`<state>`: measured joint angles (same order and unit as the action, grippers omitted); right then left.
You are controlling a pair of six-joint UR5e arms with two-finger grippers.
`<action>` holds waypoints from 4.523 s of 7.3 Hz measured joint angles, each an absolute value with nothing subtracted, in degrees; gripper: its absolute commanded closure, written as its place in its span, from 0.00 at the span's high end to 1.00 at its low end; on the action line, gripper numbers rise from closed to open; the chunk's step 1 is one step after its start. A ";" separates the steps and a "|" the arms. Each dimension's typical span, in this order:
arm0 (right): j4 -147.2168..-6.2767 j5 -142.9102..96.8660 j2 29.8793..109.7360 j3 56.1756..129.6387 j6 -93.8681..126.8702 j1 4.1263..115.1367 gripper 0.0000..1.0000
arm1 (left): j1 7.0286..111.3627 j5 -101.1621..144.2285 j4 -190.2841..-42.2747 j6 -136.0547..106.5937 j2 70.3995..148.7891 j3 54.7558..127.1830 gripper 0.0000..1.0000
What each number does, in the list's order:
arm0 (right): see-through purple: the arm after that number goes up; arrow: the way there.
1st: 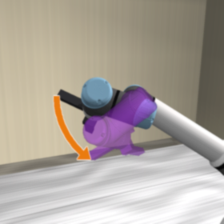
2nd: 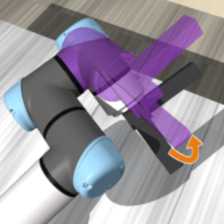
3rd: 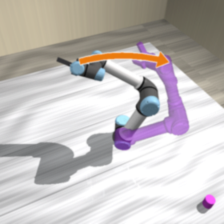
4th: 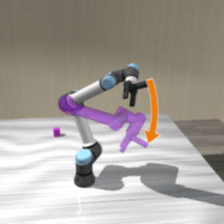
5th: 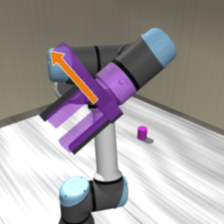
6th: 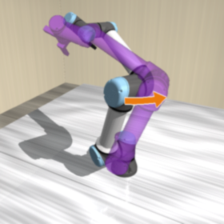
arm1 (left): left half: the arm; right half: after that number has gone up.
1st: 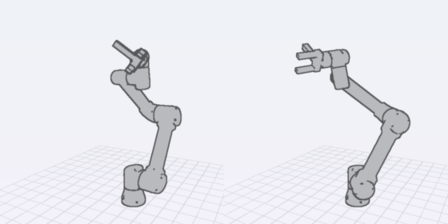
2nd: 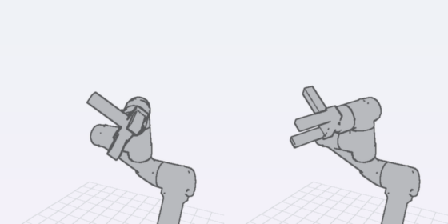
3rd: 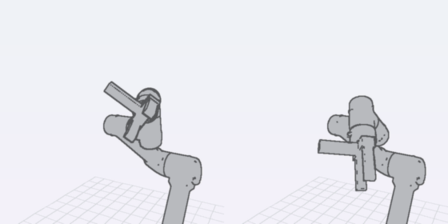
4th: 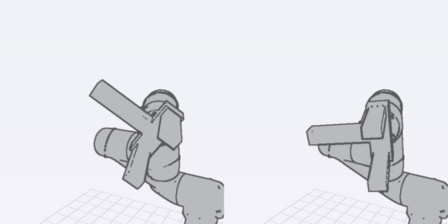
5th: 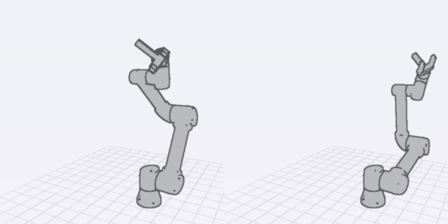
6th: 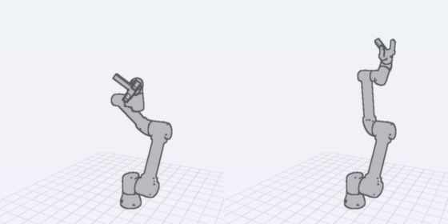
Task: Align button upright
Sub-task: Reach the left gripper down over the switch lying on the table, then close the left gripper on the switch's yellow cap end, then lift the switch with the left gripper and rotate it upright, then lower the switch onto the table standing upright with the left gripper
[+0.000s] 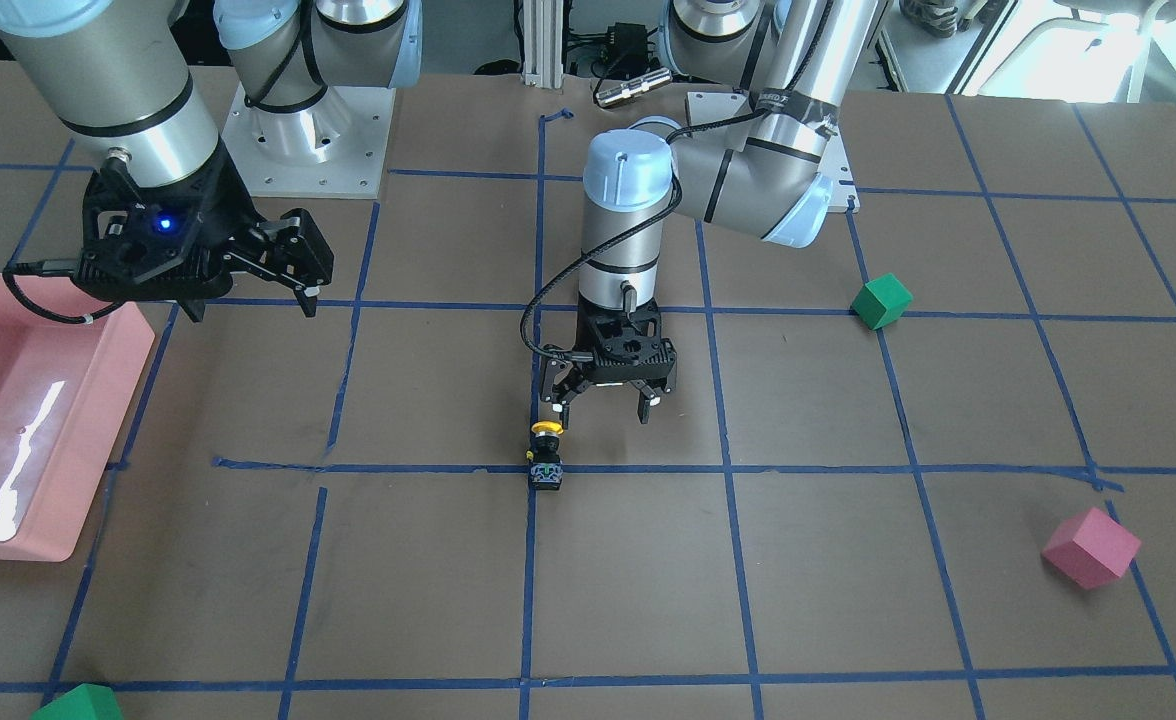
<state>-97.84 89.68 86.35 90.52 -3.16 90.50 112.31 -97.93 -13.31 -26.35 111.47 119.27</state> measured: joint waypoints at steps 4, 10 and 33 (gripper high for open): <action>-98.17 90.39 85.98 90.92 -3.15 89.93 1.00 | 116.20 -101.47 -2.26 -23.42 118.25 119.53 0.94; -98.72 90.19 85.95 91.02 -3.08 89.22 1.00 | 116.96 -101.45 1.95 -21.43 122.04 120.13 0.15; -98.09 89.78 85.95 91.32 -3.03 89.30 1.00 | 93.30 -36.58 -60.15 -65.84 122.40 97.61 0.00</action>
